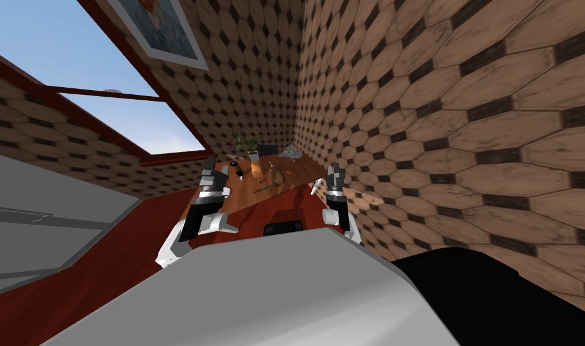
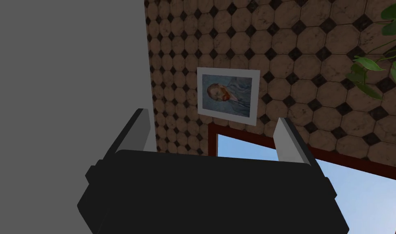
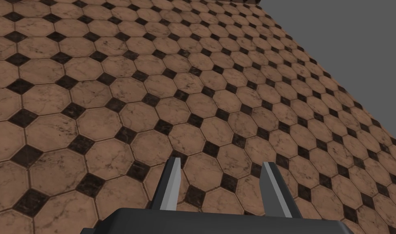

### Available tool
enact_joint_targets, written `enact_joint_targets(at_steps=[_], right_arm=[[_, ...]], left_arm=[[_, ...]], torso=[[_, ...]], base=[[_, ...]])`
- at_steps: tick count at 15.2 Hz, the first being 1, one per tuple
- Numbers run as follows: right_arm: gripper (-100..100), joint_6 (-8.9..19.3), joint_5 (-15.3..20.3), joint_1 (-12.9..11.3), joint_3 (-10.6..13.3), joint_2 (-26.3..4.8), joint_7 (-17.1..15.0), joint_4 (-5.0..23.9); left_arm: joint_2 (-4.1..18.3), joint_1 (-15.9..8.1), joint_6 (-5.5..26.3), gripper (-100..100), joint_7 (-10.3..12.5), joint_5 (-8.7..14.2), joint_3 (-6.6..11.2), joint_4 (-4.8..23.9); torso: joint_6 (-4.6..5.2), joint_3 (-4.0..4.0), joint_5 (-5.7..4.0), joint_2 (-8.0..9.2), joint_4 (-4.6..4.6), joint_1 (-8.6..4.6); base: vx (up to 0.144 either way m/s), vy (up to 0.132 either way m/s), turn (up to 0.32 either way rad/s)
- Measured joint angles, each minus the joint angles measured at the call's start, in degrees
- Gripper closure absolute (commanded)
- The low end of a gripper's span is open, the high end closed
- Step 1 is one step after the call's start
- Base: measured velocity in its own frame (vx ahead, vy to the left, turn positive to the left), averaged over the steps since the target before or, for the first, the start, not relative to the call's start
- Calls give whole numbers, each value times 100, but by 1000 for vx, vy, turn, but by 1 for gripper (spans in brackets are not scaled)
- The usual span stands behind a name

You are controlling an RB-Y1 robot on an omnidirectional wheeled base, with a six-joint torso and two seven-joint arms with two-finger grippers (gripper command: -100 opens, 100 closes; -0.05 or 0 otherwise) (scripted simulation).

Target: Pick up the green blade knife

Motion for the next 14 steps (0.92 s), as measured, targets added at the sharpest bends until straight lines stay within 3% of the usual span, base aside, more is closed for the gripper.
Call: enact_joint_targets(at_steps=[7, 14], right_arm=[[0, 0, 0, 0, 0, 0, 0, 0], [0, 0, 0, 0, 0, 0, 0, 0]], left_arm=[[195, -268, 614, -100, 112, 68, 128, 607], [318, -533, 1299, -100, 194, 116, 225, 989]], torso=[[-1, 0, 0, 1, 0, 0], [0, 1, 0, 2, 1, 0]], base=[[10, -12, -55], [9, -11, -48]])
